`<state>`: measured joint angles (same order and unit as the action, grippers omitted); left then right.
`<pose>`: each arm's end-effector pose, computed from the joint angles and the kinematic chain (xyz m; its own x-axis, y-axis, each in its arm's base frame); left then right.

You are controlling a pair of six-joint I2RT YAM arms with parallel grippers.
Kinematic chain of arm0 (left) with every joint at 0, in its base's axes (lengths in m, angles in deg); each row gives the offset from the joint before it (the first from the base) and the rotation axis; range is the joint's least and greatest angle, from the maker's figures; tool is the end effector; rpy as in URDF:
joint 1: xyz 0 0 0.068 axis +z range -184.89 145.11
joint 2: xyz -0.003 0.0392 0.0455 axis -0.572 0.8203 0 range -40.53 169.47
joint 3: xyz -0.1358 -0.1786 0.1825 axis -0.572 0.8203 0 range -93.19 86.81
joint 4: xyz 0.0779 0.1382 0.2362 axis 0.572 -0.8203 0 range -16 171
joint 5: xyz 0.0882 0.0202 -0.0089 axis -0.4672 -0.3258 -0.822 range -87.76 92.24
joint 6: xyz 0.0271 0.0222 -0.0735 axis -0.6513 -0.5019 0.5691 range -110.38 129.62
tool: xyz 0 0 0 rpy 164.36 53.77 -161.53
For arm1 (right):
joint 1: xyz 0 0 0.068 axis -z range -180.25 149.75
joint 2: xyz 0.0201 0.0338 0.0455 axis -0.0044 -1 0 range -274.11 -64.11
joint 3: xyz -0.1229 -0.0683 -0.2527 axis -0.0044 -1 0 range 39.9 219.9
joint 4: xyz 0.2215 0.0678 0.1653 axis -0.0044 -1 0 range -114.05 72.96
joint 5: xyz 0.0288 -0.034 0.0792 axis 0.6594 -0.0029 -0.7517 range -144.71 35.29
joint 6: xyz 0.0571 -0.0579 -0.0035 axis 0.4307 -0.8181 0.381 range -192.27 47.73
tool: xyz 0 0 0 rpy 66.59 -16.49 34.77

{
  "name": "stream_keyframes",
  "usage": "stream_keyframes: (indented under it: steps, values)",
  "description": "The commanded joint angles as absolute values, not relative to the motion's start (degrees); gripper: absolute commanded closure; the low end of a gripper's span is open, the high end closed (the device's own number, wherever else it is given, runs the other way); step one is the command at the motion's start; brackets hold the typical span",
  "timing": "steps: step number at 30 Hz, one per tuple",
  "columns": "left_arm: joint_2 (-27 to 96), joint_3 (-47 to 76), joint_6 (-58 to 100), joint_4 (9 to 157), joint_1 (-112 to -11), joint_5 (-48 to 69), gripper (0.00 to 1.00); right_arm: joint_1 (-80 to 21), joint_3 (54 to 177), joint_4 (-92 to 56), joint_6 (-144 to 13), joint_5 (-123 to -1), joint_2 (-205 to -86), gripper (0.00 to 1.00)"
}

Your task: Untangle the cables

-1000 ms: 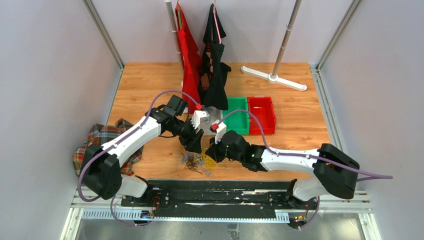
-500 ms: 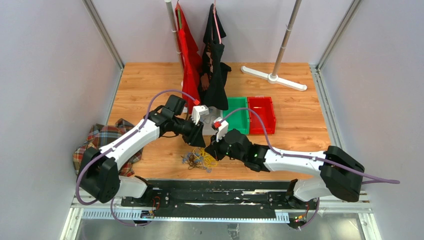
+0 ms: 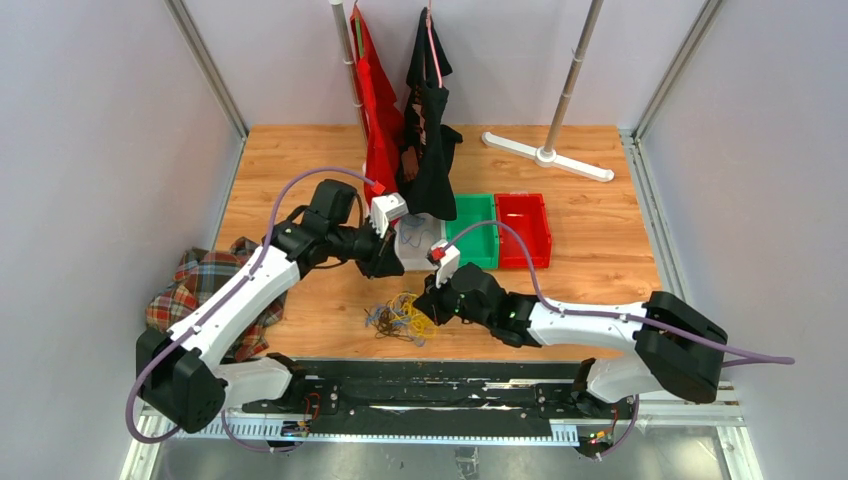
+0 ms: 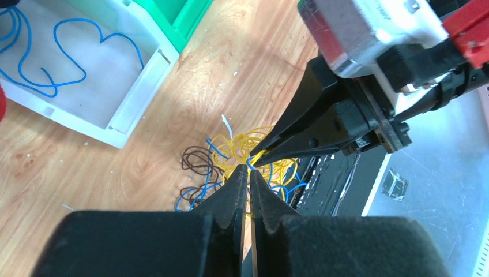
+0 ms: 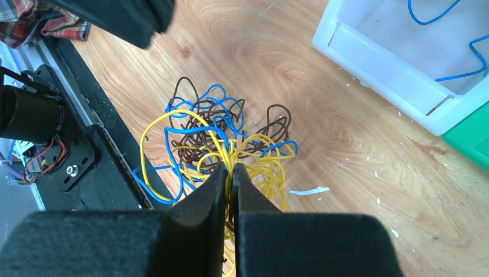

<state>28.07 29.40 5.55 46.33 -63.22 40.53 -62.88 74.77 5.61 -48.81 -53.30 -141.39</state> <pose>0.2288 -0.1731 0.2886 -0.5766 0.3742 -0.7263 0.7953 0.4606 -0.3941 0.1550 0.2955 0.2012 -0.4918 -0.0841 -0.8667 -0.7427 0.5600 0.3671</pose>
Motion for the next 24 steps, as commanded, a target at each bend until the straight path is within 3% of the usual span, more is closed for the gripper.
stream_keyframes:
  steps: [1, 5, 8, 10, 13, 24]
  values:
    - [26.24, 26.81, 5.38, 42.76, -62.76, 38.78, 0.91, -63.0, 74.1, 7.23, -47.81, -51.98, -142.46, 0.99]
    - [24.87, 22.59, 3.6, 38.57, -62.49, 39.05, 0.95, -62.92, 72.97, 7.14, -47.67, -50.14, -143.34, 0.99]
    - [23.91, 22.11, 2.46, 37.05, -62.49, 40.21, 0.92, -62.92, 72.83, 7.48, -47.66, -49.67, -142.36, 0.99]
    - [23.77, 25.11, 1.85, 37.44, -62.49, 41.49, 0.8, -62.87, 73.48, 7.2, -48.0, -49.77, -141.65, 0.99]
    - [25.35, 30.22, 0.63, 37.67, -62.53, 44.5, 0.53, -62.92, 74.65, 6.28, -48.23, -50.12, -140.43, 0.99]
    - [29.7, 33.87, 9.72, 47.98, -62.92, 48.64, 0.36, -62.91, 77.47, 5.32, -48.33, -52.08, -139.06, 0.99]
